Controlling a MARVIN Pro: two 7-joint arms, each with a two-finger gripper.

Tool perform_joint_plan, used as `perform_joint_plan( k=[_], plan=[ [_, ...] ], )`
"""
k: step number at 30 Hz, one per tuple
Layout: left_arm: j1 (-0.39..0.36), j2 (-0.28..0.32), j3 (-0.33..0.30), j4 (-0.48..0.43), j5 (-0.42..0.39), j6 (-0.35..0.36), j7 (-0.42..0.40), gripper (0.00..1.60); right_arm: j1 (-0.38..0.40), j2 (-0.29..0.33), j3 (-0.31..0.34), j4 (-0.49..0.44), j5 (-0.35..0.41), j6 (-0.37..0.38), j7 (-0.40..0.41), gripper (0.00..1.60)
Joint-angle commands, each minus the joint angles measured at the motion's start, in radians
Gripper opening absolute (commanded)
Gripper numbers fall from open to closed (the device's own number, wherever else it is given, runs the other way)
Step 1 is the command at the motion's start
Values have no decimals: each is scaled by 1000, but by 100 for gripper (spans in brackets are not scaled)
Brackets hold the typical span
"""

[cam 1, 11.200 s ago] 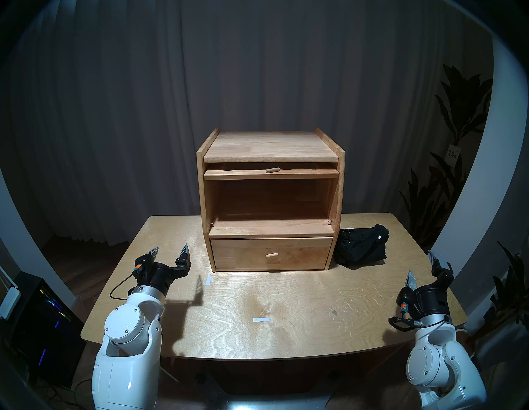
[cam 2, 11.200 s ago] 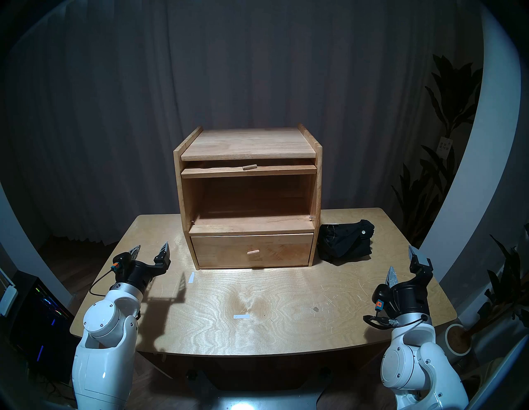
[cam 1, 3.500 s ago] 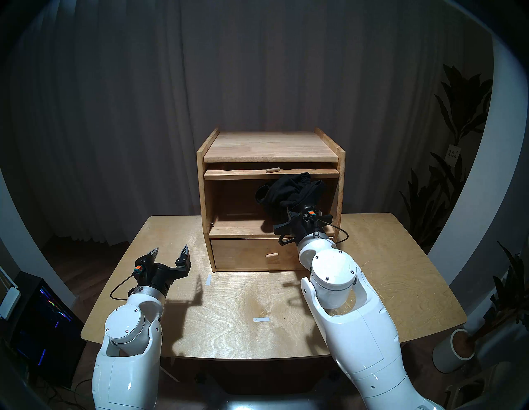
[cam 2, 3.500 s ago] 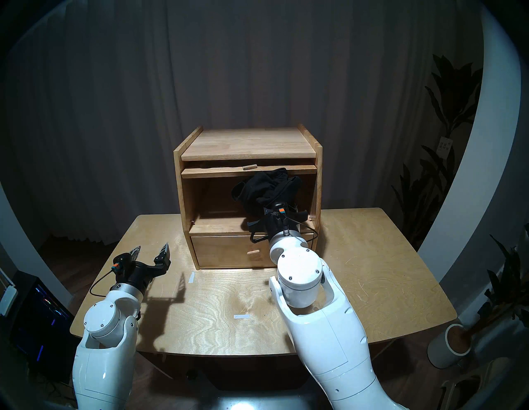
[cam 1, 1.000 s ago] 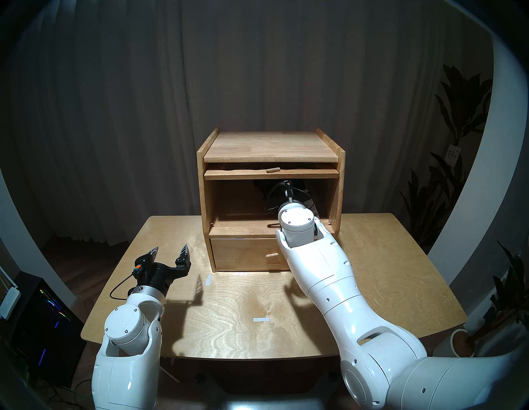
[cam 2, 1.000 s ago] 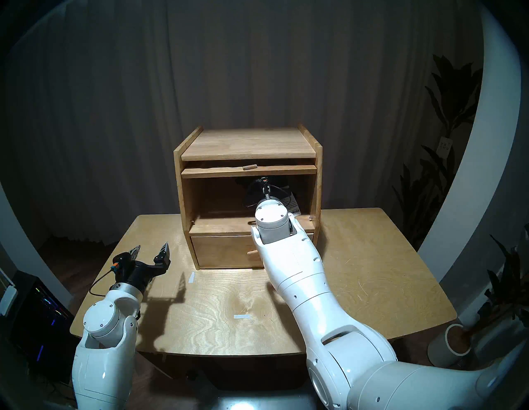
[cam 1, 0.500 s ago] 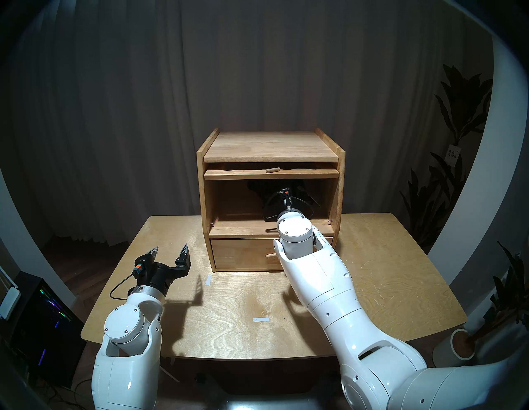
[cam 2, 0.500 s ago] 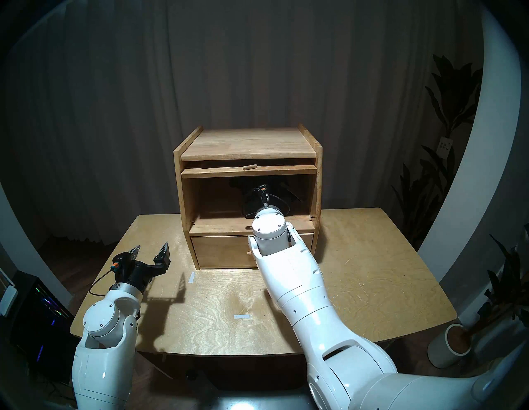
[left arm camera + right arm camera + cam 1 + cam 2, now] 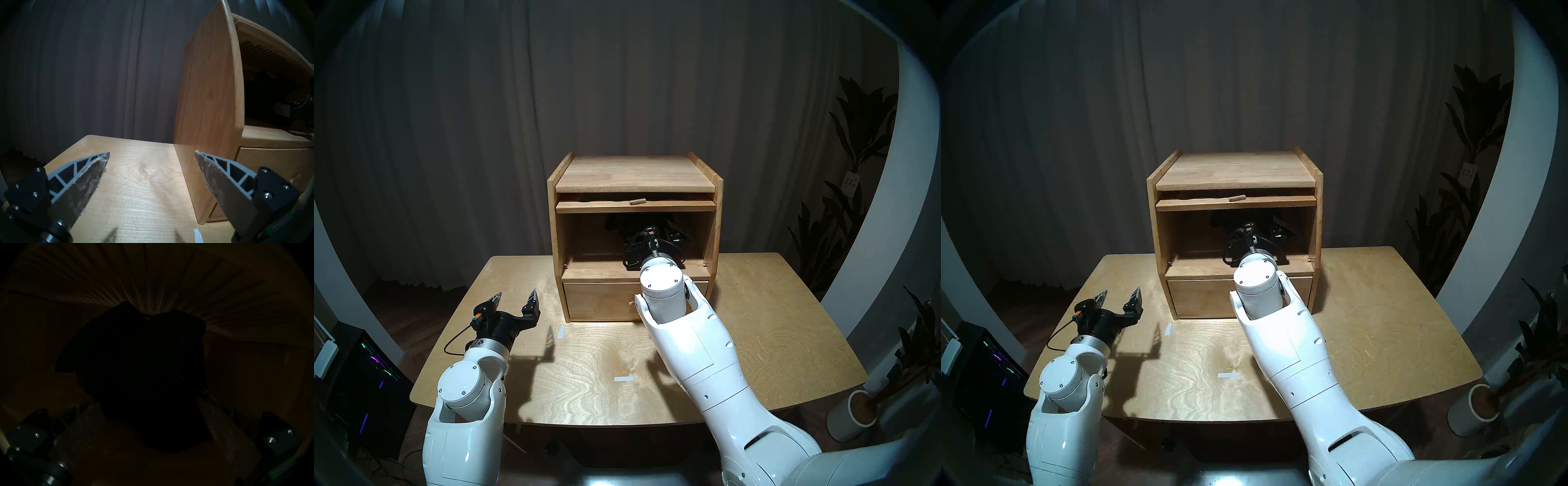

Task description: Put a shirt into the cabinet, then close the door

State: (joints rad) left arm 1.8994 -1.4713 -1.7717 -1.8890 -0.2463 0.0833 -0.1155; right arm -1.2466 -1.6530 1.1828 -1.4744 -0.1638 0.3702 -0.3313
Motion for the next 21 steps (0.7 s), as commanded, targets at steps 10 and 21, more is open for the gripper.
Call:
perform_joint_plan(
  k=[10, 21],
  plan=[
    [-5, 2, -2, -22, -1, -4, -1, 160, -148, 57, 23, -231, 84, 87, 46, 160],
    [-5, 2, -2, -22, -1, -4, -1, 160, -67, 181, 35, -262, 208, 161, 222, 160]
  ],
)
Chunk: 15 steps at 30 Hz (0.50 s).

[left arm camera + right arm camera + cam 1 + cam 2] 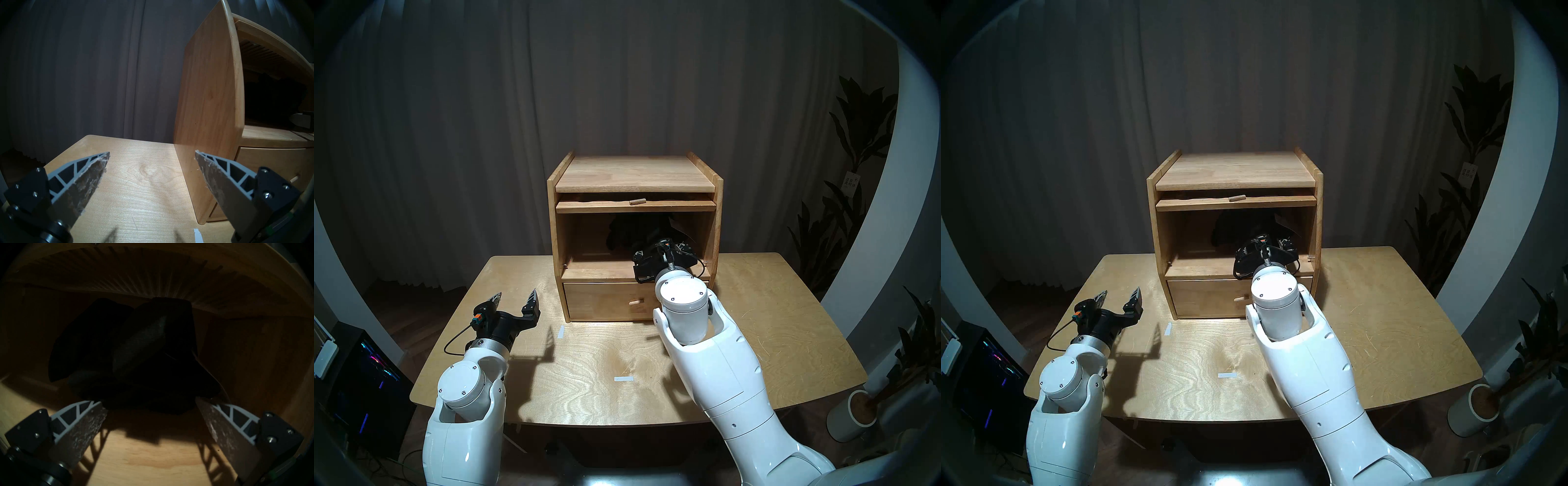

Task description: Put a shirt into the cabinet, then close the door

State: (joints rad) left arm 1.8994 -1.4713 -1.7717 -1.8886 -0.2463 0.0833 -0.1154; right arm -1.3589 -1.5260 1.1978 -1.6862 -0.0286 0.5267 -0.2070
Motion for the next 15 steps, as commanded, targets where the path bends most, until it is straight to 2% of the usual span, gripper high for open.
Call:
perform_joint_plan(
  k=[1, 2, 3, 4, 7, 12, 15],
  plan=[
    [-5, 2, -2, -23, -1, -4, -1, 160, 46, 47, 28, -50, 90, -7, 121, 160],
    [-5, 2, -2, -23, -1, -4, -1, 160, 50, 46, 28, -47, 99, -11, 126, 82],
    [-5, 2, -2, -23, -1, -4, -1, 160, 58, 49, 30, -40, 99, -17, 151, 35],
    [-5, 2, -2, -23, -1, -4, -1, 160, 64, 45, 35, -34, 111, -22, 167, 0],
    [-5, 2, -2, -22, -1, -4, -1, 160, 103, 39, 41, 2, 130, -49, 199, 0],
    [-6, 2, -2, -21, -1, -5, -1, 160, 166, 55, 38, 62, 113, -125, 233, 0],
    [-7, 2, -2, -20, -1, -5, -1, 160, 190, 59, 71, 103, 106, -171, 251, 0]
  ],
)
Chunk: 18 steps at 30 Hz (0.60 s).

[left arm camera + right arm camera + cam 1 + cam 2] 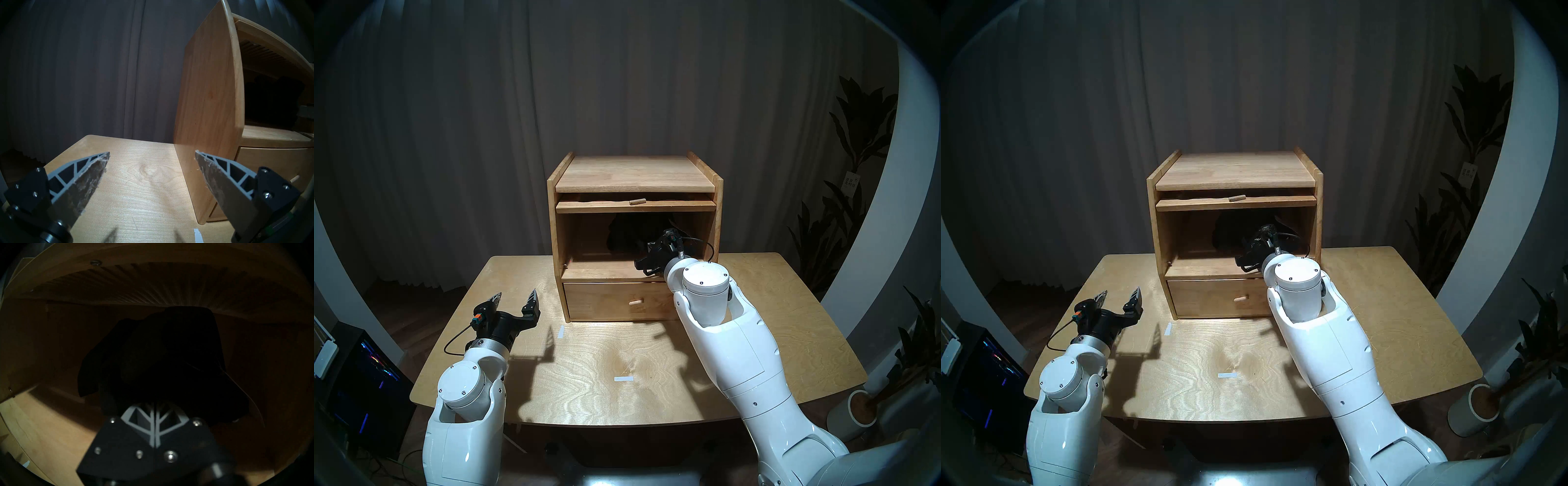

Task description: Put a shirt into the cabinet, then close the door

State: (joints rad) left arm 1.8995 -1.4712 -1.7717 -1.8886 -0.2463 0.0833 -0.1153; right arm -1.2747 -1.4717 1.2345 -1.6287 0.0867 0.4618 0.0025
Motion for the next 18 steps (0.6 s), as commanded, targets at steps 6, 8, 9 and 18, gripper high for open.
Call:
perform_joint_plan(
  k=[6, 8, 9, 18],
  plan=[
    [-6, 2, -2, -21, -1, -5, -1, 160, 152, 61, -22, 128, -39, -206, 144, 0],
    [-6, 2, -2, -21, -1, -5, -1, 160, 124, 76, -55, 97, -43, -217, 175, 0],
    [-6, 2, -2, -21, -1, -5, -1, 160, 113, 81, -62, 87, -47, -234, 203, 31],
    [-7, 2, -2, -19, -1, -5, -1, 160, 42, 115, -163, -49, -30, -170, 347, 160]
  ],
)
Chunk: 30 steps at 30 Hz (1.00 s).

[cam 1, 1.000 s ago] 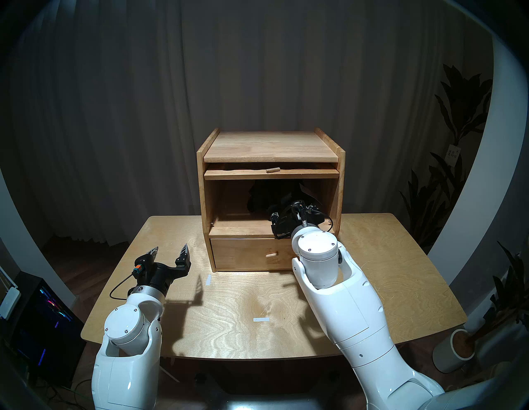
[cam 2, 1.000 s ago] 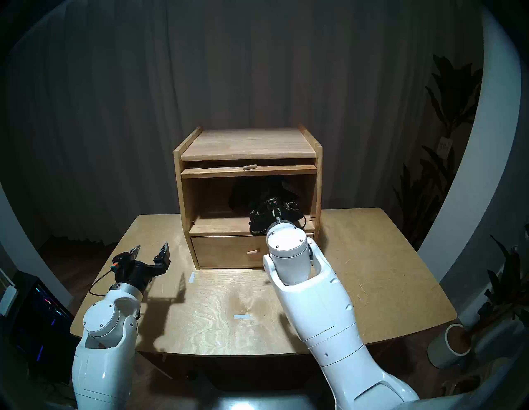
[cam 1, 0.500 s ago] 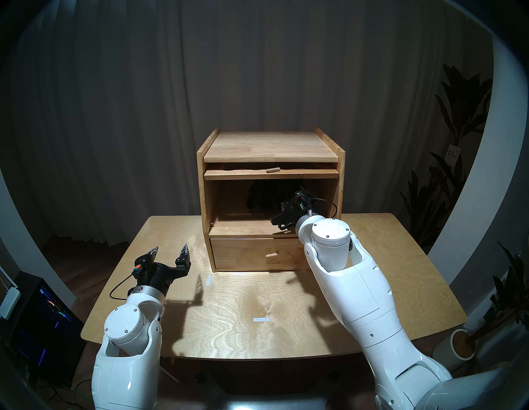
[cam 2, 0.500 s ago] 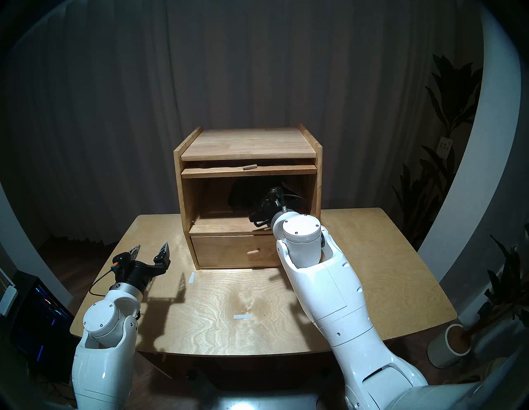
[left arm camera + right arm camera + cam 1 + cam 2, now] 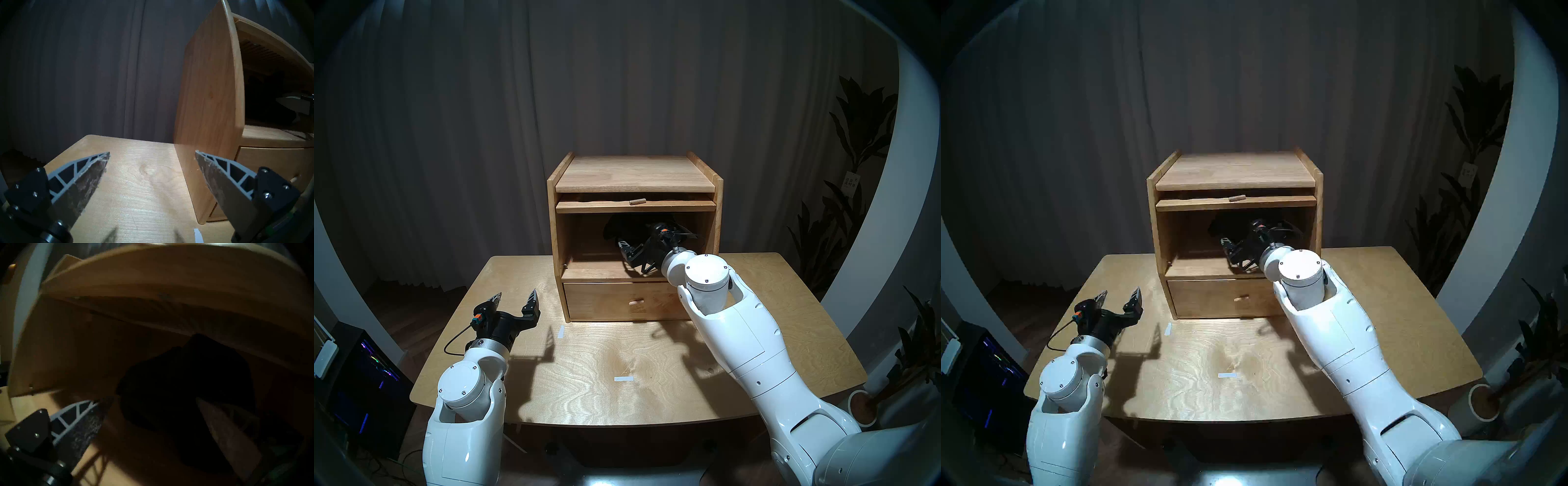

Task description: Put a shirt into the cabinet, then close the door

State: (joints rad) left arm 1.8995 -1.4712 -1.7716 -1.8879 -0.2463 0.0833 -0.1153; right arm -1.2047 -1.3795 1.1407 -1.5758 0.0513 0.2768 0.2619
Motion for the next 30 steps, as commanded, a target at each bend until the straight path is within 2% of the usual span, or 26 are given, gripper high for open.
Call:
perform_joint_plan(
  k=[1, 5, 9, 10, 11, 14, 15, 16, 19, 20, 21, 23, 24, 28, 29, 30],
  plan=[
    [-7, 2, -2, -20, -1, -5, -1, 160, -43, 29, -77, -123, 8, 27, 98, 160],
    [-7, 2, -2, -20, -1, -5, -1, 160, -95, 69, -82, -179, 23, 52, 128, 160],
    [-7, 2, -2, -20, -1, -5, -1, 160, -117, 95, -55, -218, 12, 34, 103, 160],
    [-7, 2, -2, -19, -1, -5, -1, 160, -125, 111, -59, -248, -5, 23, 96, 160],
    [-8, 2, -2, -19, -1, -5, -1, 160, -108, 114, -70, -226, -14, -3, 110, 160],
    [-8, 2, -1, -17, -1, -5, -1, 160, -113, 156, -112, -287, -74, -26, 119, 160],
    [-8, 2, -1, -16, -1, -5, -1, 160, -105, 159, -124, -278, -90, -38, 120, 160],
    [-9, 2, -1, -15, 0, -5, -1, 160, -109, 181, -141, -306, -129, -34, 112, 160],
    [-9, 2, -1, -13, 0, -5, -1, 160, -116, 205, -183, -332, -184, -49, 115, 160],
    [-9, 2, -1, -13, 0, -5, -1, 160, -132, 225, -200, -377, -211, -49, 114, 160],
    [-9, 2, -1, -13, 0, -5, -1, 160, -123, 223, -218, -348, -225, -62, 121, 160],
    [-10, 2, -1, -12, 0, -5, -1, 160, -153, 254, -242, -396, -268, -57, 114, 160],
    [-10, 2, -1, -12, 0, -5, -1, 160, -159, 266, -250, -391, -279, -58, 118, 160],
    [-10, 2, -1, -10, 0, -4, -1, 160, -190, 333, -235, -475, -332, -63, 95, 160],
    [-10, 2, -1, -9, 0, -4, -1, 160, -182, 318, -226, -441, -339, -70, 91, 160],
    [-10, 2, -1, -8, 0, -4, -1, 160, -182, 342, -216, -483, -348, -75, 79, 160]
  ],
)
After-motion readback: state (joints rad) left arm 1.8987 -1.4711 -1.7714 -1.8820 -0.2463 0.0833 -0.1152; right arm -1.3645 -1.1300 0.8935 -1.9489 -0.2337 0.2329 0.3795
